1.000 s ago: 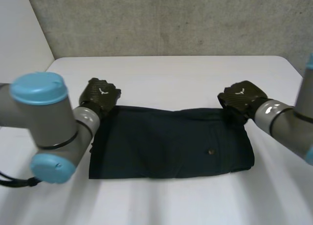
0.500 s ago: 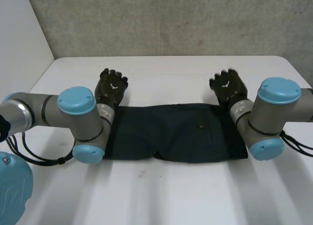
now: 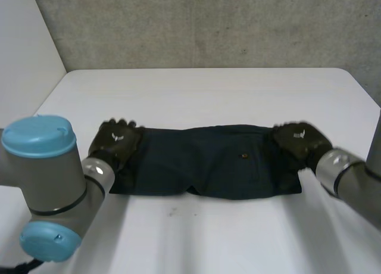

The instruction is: Fold the shorts.

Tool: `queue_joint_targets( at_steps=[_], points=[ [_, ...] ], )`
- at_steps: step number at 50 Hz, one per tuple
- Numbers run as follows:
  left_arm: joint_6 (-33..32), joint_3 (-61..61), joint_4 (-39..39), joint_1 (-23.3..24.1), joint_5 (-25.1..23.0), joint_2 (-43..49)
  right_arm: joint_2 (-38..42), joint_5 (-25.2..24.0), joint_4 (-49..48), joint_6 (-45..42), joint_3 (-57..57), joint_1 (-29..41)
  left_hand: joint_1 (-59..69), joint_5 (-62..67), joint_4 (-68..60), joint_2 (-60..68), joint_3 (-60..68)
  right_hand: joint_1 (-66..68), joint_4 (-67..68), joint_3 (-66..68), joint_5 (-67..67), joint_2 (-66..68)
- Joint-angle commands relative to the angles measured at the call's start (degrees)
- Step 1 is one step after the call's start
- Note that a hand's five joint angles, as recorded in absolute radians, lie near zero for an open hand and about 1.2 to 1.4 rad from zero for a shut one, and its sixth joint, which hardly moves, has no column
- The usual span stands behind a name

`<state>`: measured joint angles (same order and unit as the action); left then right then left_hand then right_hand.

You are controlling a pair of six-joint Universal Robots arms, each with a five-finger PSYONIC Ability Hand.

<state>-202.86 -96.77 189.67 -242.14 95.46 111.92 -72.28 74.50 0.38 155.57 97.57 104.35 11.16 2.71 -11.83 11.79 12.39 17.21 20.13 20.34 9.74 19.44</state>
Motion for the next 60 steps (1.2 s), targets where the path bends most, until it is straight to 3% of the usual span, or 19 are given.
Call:
queue_joint_targets(
  at_steps=[1,12,18,25,29,33,39,42,48,53,57,60],
  points=[
    [-0.1,-0.4,2.9,-1.8,0.2,6.9,0.5,-0.3,-14.5,-0.2,9.9,-1.8,2.3,0.7,-1.6,1.6,1.0,12.9,10.0,9.8,10.4,10.7],
    [-0.2,0.4,3.9,-3.7,0.3,7.6,5.5,-0.1,-19.4,-3.1,10.0,-1.9,2.1,0.5,-1.4,1.5,0.9,24.3,21.4,21.2,21.8,22.1],
    [-0.2,-0.9,3.8,-3.7,0.1,6.7,6.0,0.0,-20.6,-4.5,9.9,-2.5,1.2,-0.3,-0.6,0.6,0.0,62.7,59.8,59.6,60.2,60.5],
    [0.2,-3.0,3.4,-3.2,-0.1,-0.9,4.1,0.1,-19.2,-5.7,10.4,-5.8,0.1,-1.5,0.6,-0.6,-1.2,62.8,59.9,59.7,60.3,60.6],
    [0.2,-4.0,3.4,-3.1,-0.2,-5.9,-0.9,0.1,-14.9,-9.5,10.1,-8.6,-0.3,-1.8,0.9,-0.9,-1.5,62.8,59.9,59.7,60.3,60.6],
    [0.4,-4.6,3.4,-3.3,-0.2,-9.2,-3.7,0.1,-6.0,-20.8,8.5,-13.0,-0.4,-2.0,1.1,-1.1,-1.7,62.8,59.9,59.7,60.3,60.6],
    [0.5,-4.7,3.3,-3.6,-0.2,-10.3,-4.3,2.6,-1.3,-31.5,3.2,-12.4,-0.9,-2.5,1.6,-1.6,-2.2,62.8,59.9,59.7,60.3,60.6],
    [0.5,-4.7,3.3,-3.5,-0.2,-10.2,-5.4,5.4,-0.7,-32.4,-1.3,-5.8,-1.1,-2.7,1.8,-1.7,-2.3,62.8,59.9,59.7,60.3,60.6],
    [0.7,-4.7,3.3,-3.1,-0.2,-10.3,-5.1,3.8,-0.8,-36.0,-7.7,9.1,-1.1,-2.7,1.8,-1.7,-2.3,62.8,59.9,59.7,60.3,60.6],
    [0.7,-4.5,3.2,-3.1,-0.1,-11.0,0.5,-4.8,-0.7,-43.7,-10.8,23.6,-1.1,-2.7,1.8,-1.7,-2.3,62.8,59.9,59.7,60.3,60.6],
    [0.7,-4.1,3.3,-3.1,-0.1,-12.1,6.3,-10.6,-0.7,-45.1,-11.7,30.1,-1.1,-2.7,1.8,-1.7,-2.3,62.8,59.9,59.7,60.3,60.6],
    [0.7,-3.3,3.4,-3.1,0.1,-12.7,9.6,-14.1,-0.6,-44.9,-11.9,30.7,-1.1,-2.7,1.8,-1.7,-2.3,62.8,59.9,59.7,60.3,60.6]
  ],
)
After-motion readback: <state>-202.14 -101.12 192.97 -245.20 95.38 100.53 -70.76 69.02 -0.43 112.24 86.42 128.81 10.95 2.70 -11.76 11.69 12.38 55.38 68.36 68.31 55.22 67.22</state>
